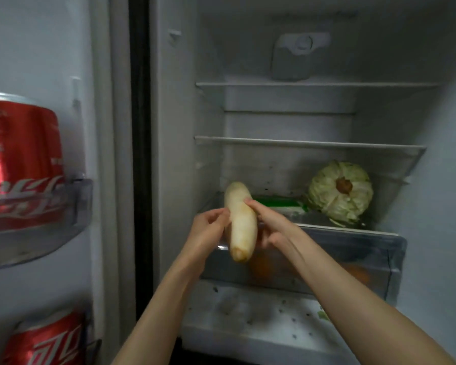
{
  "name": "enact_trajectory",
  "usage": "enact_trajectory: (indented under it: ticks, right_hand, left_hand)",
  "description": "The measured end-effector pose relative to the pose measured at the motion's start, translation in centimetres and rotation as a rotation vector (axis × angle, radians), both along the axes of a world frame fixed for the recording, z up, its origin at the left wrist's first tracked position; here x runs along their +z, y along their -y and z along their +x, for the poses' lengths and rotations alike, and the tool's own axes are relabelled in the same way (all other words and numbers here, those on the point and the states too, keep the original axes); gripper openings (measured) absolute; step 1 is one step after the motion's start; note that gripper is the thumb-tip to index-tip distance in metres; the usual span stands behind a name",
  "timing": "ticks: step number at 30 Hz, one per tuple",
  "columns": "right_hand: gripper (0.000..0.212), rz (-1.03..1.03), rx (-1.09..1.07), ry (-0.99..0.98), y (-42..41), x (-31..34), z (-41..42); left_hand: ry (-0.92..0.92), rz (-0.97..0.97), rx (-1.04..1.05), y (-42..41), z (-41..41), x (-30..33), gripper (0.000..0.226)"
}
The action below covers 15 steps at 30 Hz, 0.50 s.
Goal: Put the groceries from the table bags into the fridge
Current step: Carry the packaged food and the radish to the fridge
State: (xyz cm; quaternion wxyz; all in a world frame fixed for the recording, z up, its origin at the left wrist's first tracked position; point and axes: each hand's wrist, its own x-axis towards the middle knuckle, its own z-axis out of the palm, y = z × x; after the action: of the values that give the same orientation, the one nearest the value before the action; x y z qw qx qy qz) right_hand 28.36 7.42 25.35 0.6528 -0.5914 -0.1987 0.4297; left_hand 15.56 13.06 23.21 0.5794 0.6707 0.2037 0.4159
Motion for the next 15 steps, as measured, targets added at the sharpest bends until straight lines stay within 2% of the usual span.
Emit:
enact_trajectory:
  ticks: [2,7,15]
  right_hand:
    - [0.043,-0.020,-0.004,0.010,-2.0,0.4,1.3]
    - [0.039,-0.066,0.033,0.104,-6.6,2.3,3.6]
    - [0.039,-0.152,0.152,0.225,-11.2,3.6,6.3]
  left_hand:
    - [0.006,0.024,0.001,-1.2,0.9,0.0,0.023]
    - [-0.041,0.119,0.032,-3.5,2.7,0.8,0.054]
    - [-0.081,0.148,0.238,-6.5,6.1,2.3,0.030]
